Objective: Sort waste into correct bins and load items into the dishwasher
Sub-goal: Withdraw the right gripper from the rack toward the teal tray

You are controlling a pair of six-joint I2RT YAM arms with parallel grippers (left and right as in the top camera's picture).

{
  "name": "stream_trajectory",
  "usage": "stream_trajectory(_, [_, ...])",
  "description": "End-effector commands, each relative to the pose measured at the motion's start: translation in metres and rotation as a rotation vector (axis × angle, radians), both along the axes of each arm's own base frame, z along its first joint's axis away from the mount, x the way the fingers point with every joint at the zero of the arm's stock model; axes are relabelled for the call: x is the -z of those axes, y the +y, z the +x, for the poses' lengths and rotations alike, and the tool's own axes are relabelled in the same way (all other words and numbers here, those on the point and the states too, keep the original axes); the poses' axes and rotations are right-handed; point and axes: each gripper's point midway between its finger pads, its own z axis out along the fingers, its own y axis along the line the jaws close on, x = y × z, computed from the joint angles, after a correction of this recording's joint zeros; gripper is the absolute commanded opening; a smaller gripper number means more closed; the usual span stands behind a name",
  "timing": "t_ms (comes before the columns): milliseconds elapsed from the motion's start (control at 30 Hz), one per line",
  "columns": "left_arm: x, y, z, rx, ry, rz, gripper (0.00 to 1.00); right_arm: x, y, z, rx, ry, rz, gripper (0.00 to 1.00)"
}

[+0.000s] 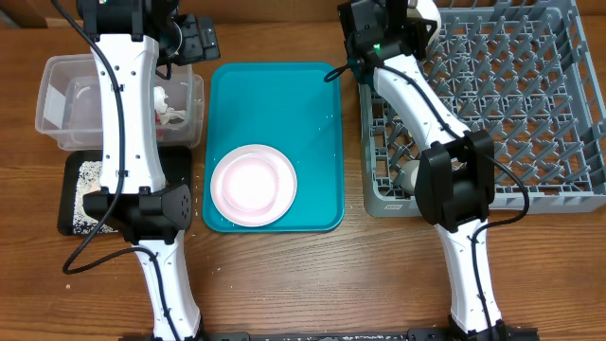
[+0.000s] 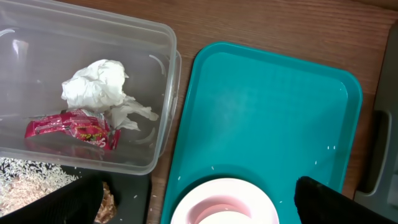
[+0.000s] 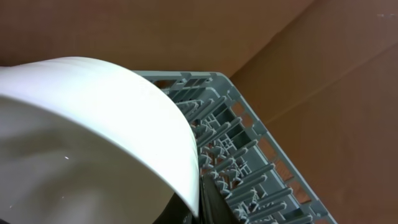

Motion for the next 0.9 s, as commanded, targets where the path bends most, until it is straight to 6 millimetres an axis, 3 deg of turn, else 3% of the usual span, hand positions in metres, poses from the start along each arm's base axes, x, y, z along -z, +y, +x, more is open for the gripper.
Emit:
stream_trajectory(0, [-0.004, 0.001, -0.001, -0.007, -0.009, -0.010, 1.00, 0.009, 0.010, 0.005, -0.034, 0.002, 0.035, 0.04])
stream_trajectory(433, [-0.004, 0.001, -0.001, -0.007, -0.009, -0.010, 1.00, 0.014, 0.019, 0.009, -0.067, 0.005, 0.068, 0.04])
stream_trajectory(700, [-0.004, 0.001, -0.001, -0.006, -0.009, -0.010, 0.99, 0.001, 0.019, 0.019, -0.058, -0.103, 0.092, 0.04])
stream_trajectory(867, [-0.004, 0.001, -0.001, -0.007, -0.009, -0.010, 1.00, 0.005, 0.021, 0.022, -0.072, -0.105, 0.108, 0.04])
